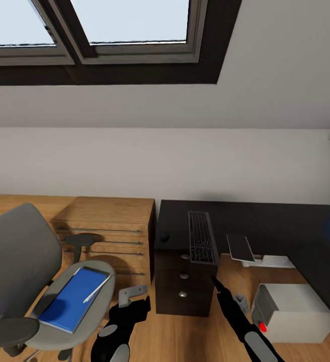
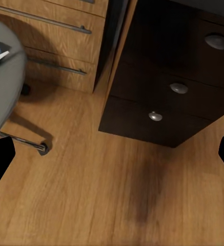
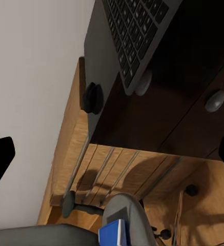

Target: In the bedroom, organize the workspace by keeping the computer under the desk, ensuring the monitor is on the desk, placing the keyboard on the desk next to the monitor, placing the mouse on the desk next to the keyboard, moving the folder from the swivel chair onto the desk next to the mouse, stacking the notebook on top of the folder with the pen on top of the notebook, and positioning the swivel chair next to the desk.

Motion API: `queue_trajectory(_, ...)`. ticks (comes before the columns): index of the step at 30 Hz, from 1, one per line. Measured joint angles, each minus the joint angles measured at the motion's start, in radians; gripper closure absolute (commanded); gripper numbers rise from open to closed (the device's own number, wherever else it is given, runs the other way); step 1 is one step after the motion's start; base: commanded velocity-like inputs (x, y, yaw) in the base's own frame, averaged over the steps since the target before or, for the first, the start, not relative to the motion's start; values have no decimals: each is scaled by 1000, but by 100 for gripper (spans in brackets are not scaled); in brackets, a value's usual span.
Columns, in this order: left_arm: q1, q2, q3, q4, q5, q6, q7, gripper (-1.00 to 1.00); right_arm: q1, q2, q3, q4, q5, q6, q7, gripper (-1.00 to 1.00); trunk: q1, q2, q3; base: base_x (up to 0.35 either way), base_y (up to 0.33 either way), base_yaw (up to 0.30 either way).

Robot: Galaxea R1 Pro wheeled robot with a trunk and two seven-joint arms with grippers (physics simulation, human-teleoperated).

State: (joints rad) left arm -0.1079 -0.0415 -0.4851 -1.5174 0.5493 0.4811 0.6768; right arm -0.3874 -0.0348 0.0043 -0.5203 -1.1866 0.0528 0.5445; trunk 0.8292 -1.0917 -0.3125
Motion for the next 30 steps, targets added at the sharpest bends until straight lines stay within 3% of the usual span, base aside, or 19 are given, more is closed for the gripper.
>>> queue_trajectory(21, 0, 0, 0, 1, 0, 0, 1, -100, -2, 0, 0, -6, 1, 0, 0, -100, 81, -147, -66, 0, 0, 0)
queue_trajectory(30, 0, 0, 0, 2, 0, 0, 1, -100, -2, 1, 7, -107, 7, -1, 21, -100, 115, -210, -94, 0, 0, 0)
